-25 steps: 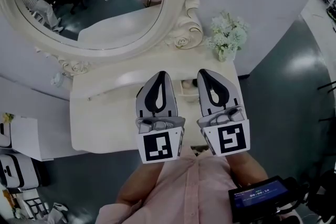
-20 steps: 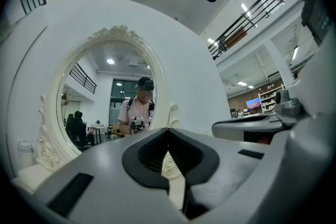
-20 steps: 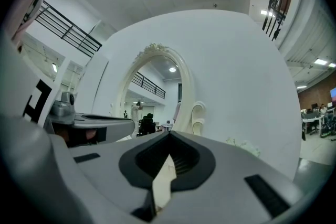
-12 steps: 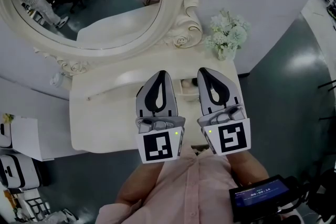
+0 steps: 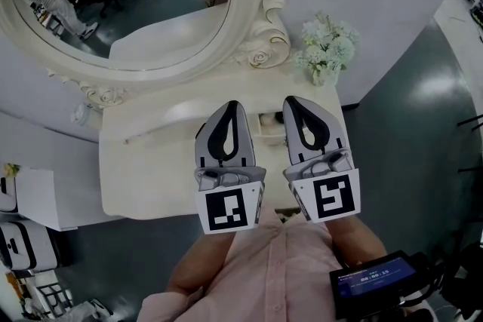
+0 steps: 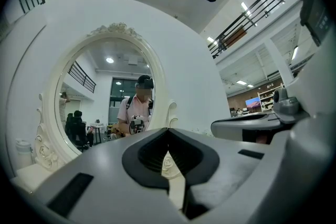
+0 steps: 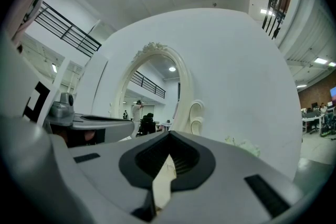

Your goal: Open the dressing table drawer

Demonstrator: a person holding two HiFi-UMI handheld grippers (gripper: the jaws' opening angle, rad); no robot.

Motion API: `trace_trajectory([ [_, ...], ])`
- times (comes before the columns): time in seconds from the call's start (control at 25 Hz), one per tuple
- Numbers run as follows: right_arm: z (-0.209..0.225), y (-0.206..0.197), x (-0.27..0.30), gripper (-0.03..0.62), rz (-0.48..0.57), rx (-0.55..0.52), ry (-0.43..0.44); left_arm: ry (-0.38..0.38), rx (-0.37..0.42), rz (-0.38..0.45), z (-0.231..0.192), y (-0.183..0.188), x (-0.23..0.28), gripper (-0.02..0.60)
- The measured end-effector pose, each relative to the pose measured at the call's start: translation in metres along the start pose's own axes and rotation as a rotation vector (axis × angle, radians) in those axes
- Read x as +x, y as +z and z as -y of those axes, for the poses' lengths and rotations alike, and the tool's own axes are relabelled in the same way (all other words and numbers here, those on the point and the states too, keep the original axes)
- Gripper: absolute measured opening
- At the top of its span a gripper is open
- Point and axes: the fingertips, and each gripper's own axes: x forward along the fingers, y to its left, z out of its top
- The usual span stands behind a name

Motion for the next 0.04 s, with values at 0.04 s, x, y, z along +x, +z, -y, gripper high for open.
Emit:
trace_trajectory([
  [0.04,0.0002,0.0000,0.0000,0.018,0.000,0.000,0.001,0.000,0.000,0.000,0.0001,0.0001,0.0002,0.021],
])
